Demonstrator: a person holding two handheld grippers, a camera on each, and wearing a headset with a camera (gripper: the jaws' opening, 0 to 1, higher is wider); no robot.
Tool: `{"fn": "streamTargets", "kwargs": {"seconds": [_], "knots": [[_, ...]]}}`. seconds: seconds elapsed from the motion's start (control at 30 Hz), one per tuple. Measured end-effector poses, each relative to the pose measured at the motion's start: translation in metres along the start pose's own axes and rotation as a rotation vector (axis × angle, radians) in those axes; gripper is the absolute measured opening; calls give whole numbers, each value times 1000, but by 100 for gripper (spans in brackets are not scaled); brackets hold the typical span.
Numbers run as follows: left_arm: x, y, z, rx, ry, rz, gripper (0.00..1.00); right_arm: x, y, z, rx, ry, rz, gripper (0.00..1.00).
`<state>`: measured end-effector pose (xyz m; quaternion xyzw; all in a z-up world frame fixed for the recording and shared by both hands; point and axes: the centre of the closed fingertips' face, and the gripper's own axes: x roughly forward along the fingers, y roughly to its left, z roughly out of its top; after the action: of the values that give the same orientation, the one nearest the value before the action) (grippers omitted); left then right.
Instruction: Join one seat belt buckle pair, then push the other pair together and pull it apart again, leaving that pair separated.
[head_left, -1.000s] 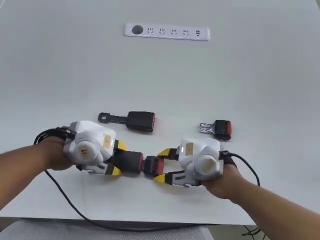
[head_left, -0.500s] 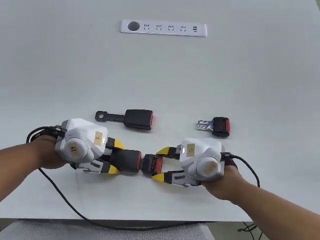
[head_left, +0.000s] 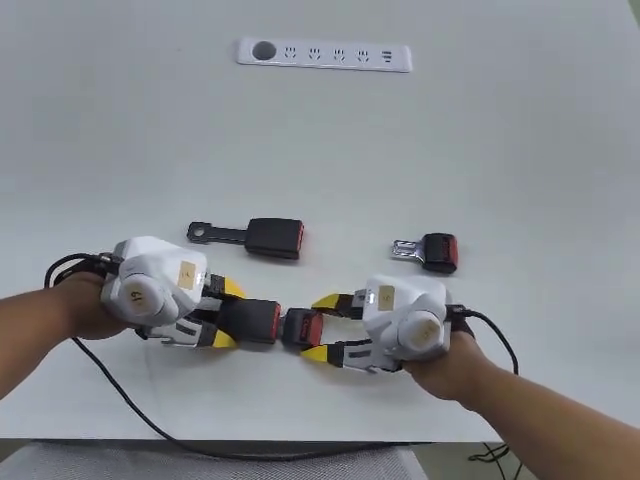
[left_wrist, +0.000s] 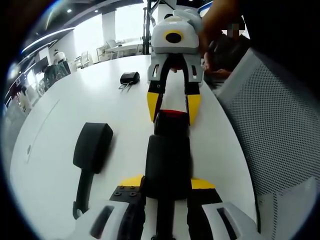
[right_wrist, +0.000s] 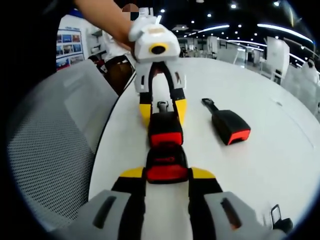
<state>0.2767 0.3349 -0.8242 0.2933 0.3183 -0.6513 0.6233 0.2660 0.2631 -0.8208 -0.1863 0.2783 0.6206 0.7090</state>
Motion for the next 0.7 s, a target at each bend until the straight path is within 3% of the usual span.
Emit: {"fn": "streamTargets", "kwargs": {"seconds": [0.13, 0.33, 0.53, 0.6, 0.7], "knots": [[0, -1, 3, -2, 18, -10, 33, 1, 0, -1, -5, 7, -2, 32], [1, -2, 3, 64, 75, -22, 34, 2, 2, 0, -13, 43, 5, 33], [3, -2, 2, 56, 105, -11, 34, 2, 2, 0, -38, 80, -16, 35], [3, -5, 3, 52, 119, -27, 38, 2, 4, 7, -2, 49, -15, 41], [2, -11, 5, 26, 117, -52, 48, 1, -3, 15, -17, 26, -60, 61]]}}
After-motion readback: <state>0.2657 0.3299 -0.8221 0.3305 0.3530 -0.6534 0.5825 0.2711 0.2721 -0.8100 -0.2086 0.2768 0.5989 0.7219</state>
